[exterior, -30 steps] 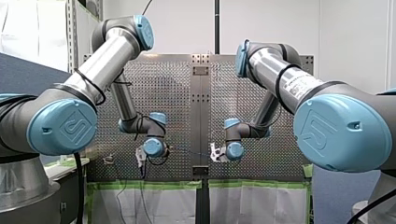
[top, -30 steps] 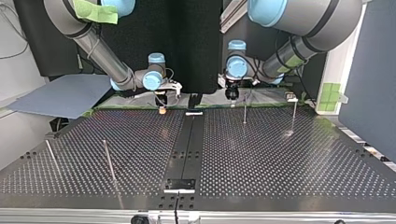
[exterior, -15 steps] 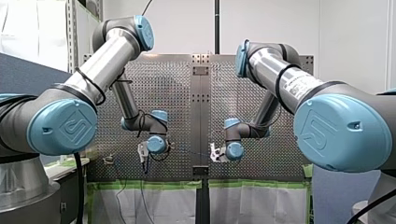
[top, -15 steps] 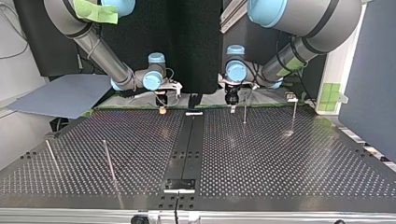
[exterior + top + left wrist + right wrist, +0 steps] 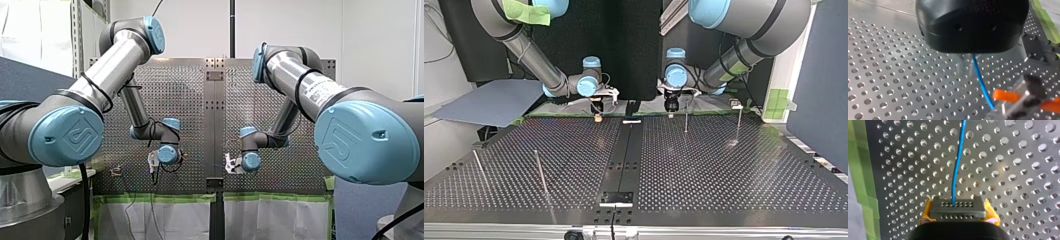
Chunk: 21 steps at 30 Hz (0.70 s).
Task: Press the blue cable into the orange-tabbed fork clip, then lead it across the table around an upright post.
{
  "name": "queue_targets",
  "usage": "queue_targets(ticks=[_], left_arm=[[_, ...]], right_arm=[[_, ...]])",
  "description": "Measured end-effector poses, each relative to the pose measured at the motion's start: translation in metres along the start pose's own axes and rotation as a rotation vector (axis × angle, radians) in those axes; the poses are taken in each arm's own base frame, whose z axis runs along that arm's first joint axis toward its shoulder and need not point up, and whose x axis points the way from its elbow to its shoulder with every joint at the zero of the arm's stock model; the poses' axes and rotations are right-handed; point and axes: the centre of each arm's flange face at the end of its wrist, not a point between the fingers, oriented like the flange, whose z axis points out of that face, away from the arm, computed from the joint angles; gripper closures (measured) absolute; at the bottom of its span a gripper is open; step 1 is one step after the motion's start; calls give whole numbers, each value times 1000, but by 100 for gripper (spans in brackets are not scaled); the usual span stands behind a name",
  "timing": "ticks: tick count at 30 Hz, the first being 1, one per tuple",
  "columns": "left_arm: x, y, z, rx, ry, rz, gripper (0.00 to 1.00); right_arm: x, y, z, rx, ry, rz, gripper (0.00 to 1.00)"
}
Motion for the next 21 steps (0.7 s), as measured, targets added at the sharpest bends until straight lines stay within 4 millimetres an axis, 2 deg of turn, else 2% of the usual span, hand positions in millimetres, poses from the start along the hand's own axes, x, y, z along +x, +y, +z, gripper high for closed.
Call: queue_targets(ticks=[13, 21], left_arm=[[1, -2, -3, 1, 16, 19, 100], [-11, -24, -12, 72, 8, 27, 100]], right_arm=[[1, 0, -3, 2, -18, -17, 100], [40, 2, -14, 5, -21, -37, 100]])
